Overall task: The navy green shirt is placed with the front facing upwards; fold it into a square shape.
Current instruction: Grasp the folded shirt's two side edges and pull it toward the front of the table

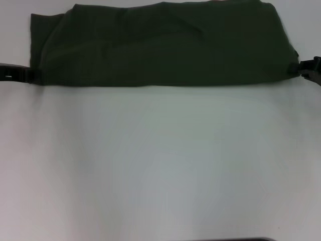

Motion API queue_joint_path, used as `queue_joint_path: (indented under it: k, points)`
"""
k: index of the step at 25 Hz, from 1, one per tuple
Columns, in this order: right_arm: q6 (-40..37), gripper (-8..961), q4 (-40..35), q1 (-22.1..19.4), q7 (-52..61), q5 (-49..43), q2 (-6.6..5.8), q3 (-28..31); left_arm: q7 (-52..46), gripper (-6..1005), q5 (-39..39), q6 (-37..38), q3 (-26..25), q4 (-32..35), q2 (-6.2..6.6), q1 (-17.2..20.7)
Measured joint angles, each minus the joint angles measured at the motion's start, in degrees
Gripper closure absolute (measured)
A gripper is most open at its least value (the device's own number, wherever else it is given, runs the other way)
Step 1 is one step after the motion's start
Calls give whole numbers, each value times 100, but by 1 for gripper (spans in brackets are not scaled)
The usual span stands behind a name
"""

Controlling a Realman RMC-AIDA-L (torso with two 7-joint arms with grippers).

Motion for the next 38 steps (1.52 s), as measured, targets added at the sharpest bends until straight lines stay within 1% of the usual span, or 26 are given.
queue_joint_path:
  k: [5, 11, 16, 22, 24, 35, 38]
  points:
    - [-84, 938, -11, -66, -58, 0, -20, 113, 2, 926, -32, 38, -82, 64, 1, 45]
    - [-92, 939, -11, -81, -77, 0, -14, 126, -113, 941, -37, -243, -88, 36, -19, 40]
    - [-96, 938, -11, -88, -78, 0, -14, 126, -238, 909, 38, -233, -22, -2, 3, -19]
    - [-97, 938, -11, -71, -78, 0, -31, 126, -281, 691, 158, -112, 1, -91, 45, -87]
    - [-96, 938, -11, -66, -79, 0, -37, 126, -285, 452, 185, -104, 1, -100, 47, -98]
    - [-84, 938, -11, -61, -79, 0, -49, 135, -253, 215, 193, -31, 136, -156, 53, -130]
    - [-79, 938, -11, -61, -79, 0, -54, 135, -246, 177, 193, -28, 147, -157, 53, -130]
